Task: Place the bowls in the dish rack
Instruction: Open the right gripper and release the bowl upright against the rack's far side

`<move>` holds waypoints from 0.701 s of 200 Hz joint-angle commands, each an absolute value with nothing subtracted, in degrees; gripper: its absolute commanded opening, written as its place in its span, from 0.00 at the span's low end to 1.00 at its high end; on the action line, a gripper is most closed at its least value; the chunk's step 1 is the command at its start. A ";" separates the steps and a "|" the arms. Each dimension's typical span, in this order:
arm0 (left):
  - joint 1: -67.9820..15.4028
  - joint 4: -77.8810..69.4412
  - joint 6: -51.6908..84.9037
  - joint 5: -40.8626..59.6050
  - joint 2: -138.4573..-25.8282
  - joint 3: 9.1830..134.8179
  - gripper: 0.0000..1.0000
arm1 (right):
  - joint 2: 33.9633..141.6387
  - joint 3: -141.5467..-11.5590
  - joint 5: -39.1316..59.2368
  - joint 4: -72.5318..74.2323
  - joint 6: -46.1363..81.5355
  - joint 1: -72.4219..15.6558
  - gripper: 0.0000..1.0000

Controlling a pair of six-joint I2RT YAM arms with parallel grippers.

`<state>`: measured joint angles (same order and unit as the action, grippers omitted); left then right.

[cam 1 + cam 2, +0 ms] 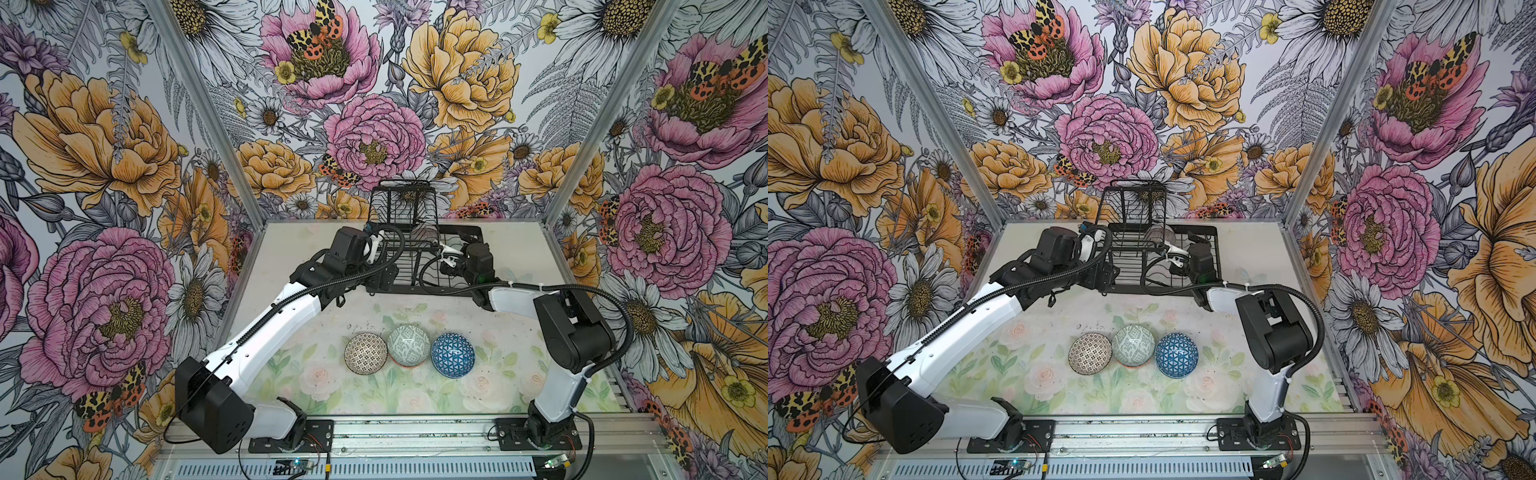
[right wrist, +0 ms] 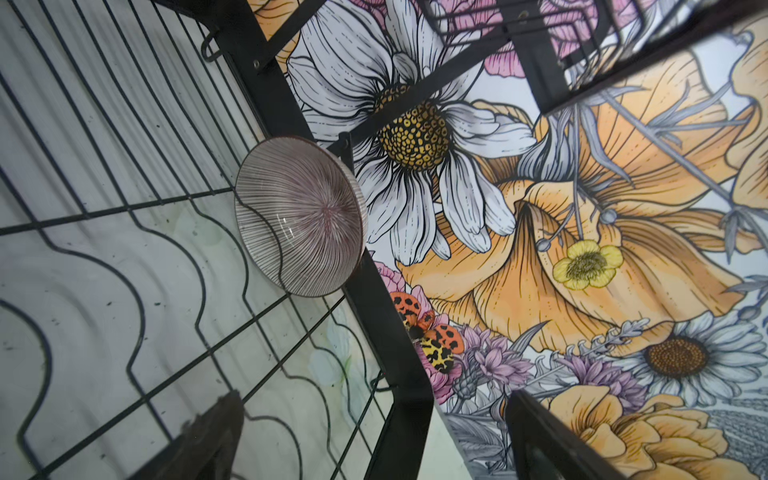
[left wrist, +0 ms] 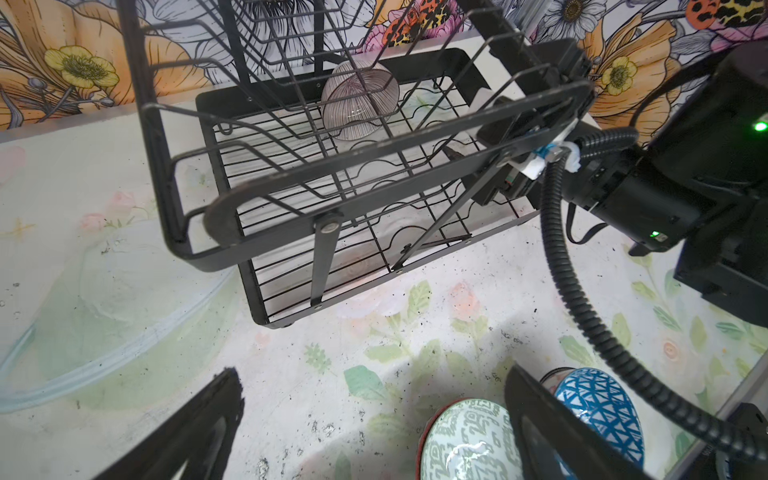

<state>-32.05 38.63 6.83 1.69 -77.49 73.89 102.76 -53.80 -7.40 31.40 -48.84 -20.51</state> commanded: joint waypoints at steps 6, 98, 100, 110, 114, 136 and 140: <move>-31.46 38.22 6.26 -0.13 -74.71 71.66 0.99 | 94.57 -51.92 -11.55 30.69 -38.36 -21.33 0.99; -31.58 39.47 8.09 0.00 -72.24 66.60 0.99 | 87.95 -49.76 -18.26 15.14 -35.75 -24.13 0.99; -31.62 39.53 8.09 0.00 -72.31 66.57 0.99 | 88.15 -49.90 -18.58 14.84 -35.72 -24.16 0.99; -31.55 39.46 8.17 0.00 -72.49 66.71 0.99 | 89.16 -51.59 -19.58 12.31 -35.57 -24.26 0.99; -31.60 39.44 8.16 0.06 -72.51 66.84 0.99 | 89.68 -52.16 -20.07 11.29 -35.52 -24.26 0.99; -31.64 39.46 8.18 0.05 -72.51 67.15 0.99 | 92.08 -54.85 -22.02 8.31 -35.62 -24.50 0.99; -31.64 39.47 8.17 0.09 -72.51 67.22 0.99 | 92.33 -55.18 -22.21 7.98 -35.69 -24.53 0.99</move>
